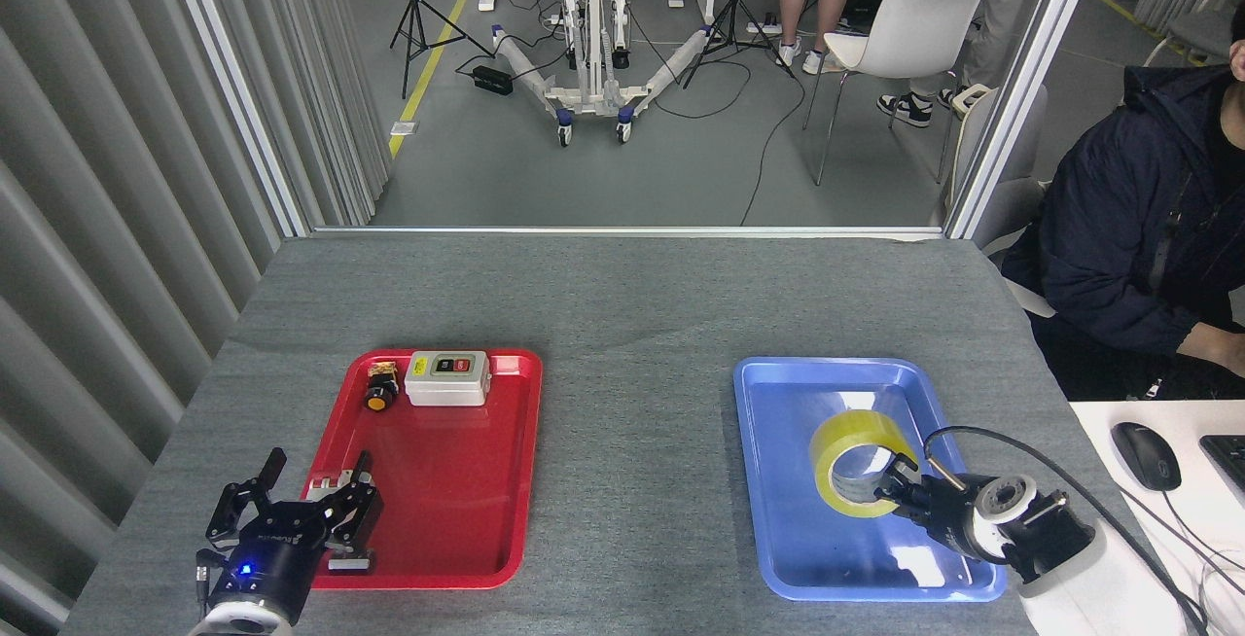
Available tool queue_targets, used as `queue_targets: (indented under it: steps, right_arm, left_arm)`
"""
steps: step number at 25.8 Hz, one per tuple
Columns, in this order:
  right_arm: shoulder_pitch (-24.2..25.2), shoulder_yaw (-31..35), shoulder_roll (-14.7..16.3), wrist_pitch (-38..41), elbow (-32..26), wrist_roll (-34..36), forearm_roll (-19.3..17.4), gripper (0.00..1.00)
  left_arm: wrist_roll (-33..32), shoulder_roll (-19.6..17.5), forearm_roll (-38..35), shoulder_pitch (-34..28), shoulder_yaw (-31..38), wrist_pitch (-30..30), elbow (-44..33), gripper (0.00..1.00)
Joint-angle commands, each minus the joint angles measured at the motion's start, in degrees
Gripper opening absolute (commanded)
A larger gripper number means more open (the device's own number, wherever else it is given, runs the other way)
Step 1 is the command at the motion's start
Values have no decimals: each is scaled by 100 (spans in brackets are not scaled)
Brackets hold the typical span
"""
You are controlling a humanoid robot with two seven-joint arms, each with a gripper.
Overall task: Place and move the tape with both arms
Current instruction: 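Lower the tape roll into the blue tray and open the right gripper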
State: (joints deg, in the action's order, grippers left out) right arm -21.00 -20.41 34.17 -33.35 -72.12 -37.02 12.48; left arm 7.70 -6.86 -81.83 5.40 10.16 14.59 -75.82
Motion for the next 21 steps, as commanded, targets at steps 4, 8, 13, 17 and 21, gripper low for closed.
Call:
queue_targets:
  steps: [4,8,13,17,21]
  right_arm:
    - [34,-24,29,83,128,55,-26,34]
    - [26,11,11,206,225,64,-17,37]
    - [-27,20,2,233,488,73,44,42]
    - [-27,37,2,259,515,81,53,42]
    - [-45,72,-24,365,506,90,53,48]
  left_arm:
    - [47,-35,0,-30,4,9,32,100]
    - [47,-35,0,-21,4,9,32,100]
    - [47,-52,0,-21,4,18,41,100]
    - [47,-52,0,14,4,18,49,100]
    - [47,-52,-9,40,4,18,58,100]
